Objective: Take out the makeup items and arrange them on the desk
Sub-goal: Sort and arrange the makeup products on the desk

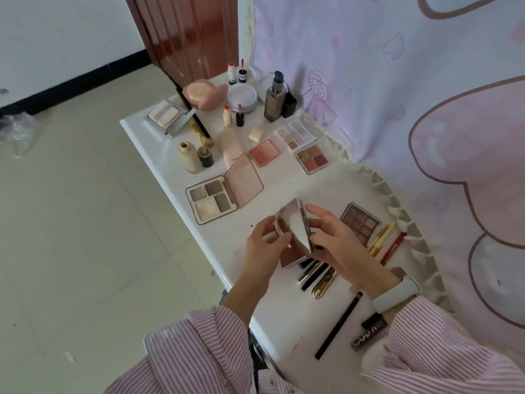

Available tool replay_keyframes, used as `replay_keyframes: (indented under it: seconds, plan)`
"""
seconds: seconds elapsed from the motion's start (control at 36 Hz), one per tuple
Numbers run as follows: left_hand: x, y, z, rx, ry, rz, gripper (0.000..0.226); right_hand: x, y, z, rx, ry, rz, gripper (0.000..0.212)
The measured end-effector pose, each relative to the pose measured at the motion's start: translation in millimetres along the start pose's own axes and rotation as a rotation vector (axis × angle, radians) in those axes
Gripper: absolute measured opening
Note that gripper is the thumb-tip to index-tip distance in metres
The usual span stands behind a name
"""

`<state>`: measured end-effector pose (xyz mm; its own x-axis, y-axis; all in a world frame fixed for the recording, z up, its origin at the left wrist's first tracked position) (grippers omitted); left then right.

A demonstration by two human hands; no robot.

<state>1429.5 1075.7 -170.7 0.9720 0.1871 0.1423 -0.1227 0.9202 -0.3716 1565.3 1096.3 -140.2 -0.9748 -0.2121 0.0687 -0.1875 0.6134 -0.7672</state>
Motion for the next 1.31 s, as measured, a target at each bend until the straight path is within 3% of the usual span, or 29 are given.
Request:
replay_keyframes:
  seconds: [0.08,0.22,0.28,0.33,0.39,0.44,0.56,0.64,0.78,0.86,0.97,1.11,1.31]
  plan:
    - [-4,3,1,-0.008,0.031,-0.014,0.025,3,1,-4,-0.039,-0.13,0.012,0.059]
    - [-16,7,11,-0.005,-0.036,-0.192,0.018,5,3,-12,-0.187,-0.385,0.173,0.04]
    - [-23,9,14,-0.025,-0.074,-0.278,0.022,3,3,-16,-0.297,-0.603,0.275,0.032]
    - [-29,12,17,-0.064,-0.061,-0.328,0.041,1,3,-20,-0.417,-0.768,0.325,0.02]
    - [-33,14,20,-0.105,-0.063,-0.335,0.061,0,4,-24,-0.483,-0.889,0.309,0.012]
    - [-36,15,22,-0.17,-0.132,-0.297,0.062,-1,5,-25,-0.492,-0.967,0.247,0.013]
    - [-37,17,23,-0.247,-0.242,-0.254,0.058,1,6,-20,-0.443,-1.027,0.124,0.025]
    - [-38,15,20,-0.273,-0.307,-0.216,0.061,5,7,-14,-0.467,-1.04,0.168,0.043]
    - [-35,8,8,-0.206,-0.43,-0.302,0.062,3,7,-13,-0.457,-0.998,0.175,0.026]
    - [-30,6,3,-0.17,-0.392,-0.235,0.076,6,4,-14,-0.48,-1.036,0.171,0.027]
    - [-24,5,4,-0.125,-0.294,-0.191,0.058,6,1,-19,-0.419,-0.967,0.126,0.032]
    - [-21,8,4,-0.093,-0.188,-0.166,0.055,1,-2,-28,-0.282,-0.904,0.049,0.032]
    - [-13,13,8,-0.014,-0.038,-0.111,0.048,-4,-2,-37,-0.269,-1.022,0.041,0.027]
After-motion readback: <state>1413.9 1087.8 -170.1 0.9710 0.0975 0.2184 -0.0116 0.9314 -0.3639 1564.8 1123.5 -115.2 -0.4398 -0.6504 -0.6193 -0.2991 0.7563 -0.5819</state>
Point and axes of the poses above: each hand's wrist, its own y-axis towards the middle knuckle, its own x-axis out of the palm, z = x × y, the point moved 1 cm from there along y, towards the middle knuckle, and after that the axes turned 15 degrees about x, right-handed, at the moved point
